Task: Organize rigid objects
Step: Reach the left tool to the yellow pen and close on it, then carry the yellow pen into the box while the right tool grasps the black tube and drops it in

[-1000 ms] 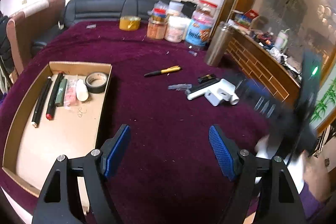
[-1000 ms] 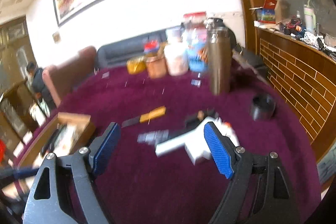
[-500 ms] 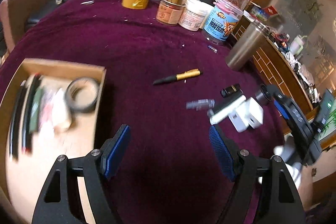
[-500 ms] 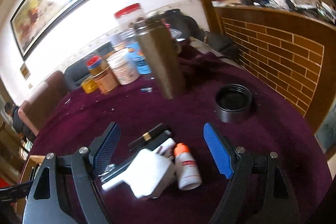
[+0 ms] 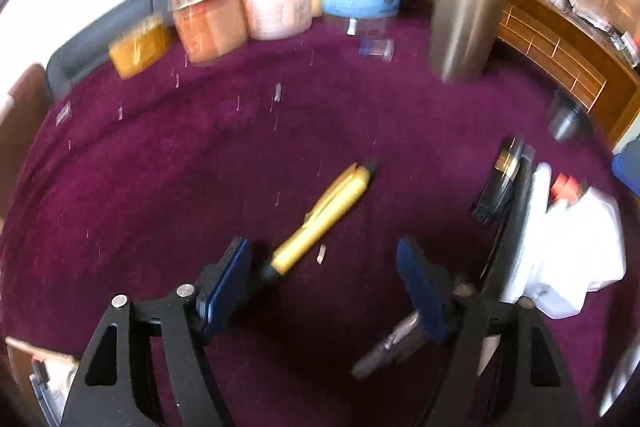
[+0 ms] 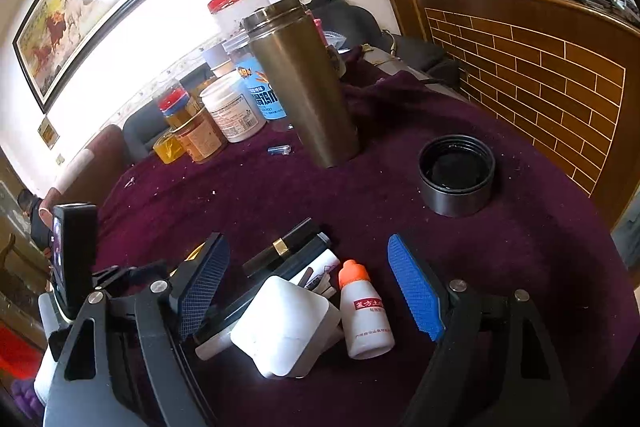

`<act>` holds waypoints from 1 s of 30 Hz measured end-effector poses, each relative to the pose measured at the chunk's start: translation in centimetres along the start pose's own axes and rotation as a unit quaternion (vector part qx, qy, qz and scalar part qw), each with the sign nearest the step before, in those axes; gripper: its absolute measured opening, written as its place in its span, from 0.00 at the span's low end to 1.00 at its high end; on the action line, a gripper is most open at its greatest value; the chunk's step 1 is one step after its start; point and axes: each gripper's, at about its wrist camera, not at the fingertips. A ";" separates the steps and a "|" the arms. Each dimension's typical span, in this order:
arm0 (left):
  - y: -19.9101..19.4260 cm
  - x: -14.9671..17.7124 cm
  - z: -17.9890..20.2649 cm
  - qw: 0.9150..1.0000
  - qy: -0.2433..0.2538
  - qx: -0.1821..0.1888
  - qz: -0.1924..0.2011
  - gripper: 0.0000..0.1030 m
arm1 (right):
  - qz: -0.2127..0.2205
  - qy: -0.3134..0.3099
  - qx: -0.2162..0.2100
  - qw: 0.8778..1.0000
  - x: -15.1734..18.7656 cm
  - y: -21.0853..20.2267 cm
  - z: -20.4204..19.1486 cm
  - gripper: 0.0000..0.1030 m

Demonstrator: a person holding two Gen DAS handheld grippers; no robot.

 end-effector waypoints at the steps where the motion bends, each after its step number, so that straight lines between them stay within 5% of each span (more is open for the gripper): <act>1: -0.2 -0.2 -0.1 1.000 -0.011 0.014 -0.001 0.39 | -0.002 0.001 0.000 1.000 0.0 0.1 0.0 0.80; 2: -0.5 -0.2 -0.1 1.000 -0.021 0.020 -0.005 0.10 | -0.004 0.001 0.001 1.000 0.0 0.2 0.0 0.80; 4: -1.2 0.0 0.0 1.000 -0.022 0.015 -0.004 0.06 | -0.007 -0.001 0.003 1.000 0.1 0.4 -0.1 0.80; 13: -10.3 3.3 -3.0 0.993 -0.107 0.026 0.028 0.05 | -0.004 -0.013 0.006 1.000 0.2 0.4 -0.5 0.80; 23: -23.9 9.1 -7.4 0.964 -0.218 0.030 0.151 0.05 | 0.011 -0.064 0.038 0.997 1.3 0.3 -1.4 0.79; 30: -27.3 12.6 -9.5 0.951 -0.250 0.031 0.177 0.05 | -0.043 -0.058 -0.054 0.996 0.4 -1.7 -3.8 0.80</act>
Point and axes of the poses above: each gripper's, at about its wrist camera, not at the fingertips, and y roughly the way its jaws point, z to its right, x to its underside, and after that the axes turned 14 degrees about z, right-handed
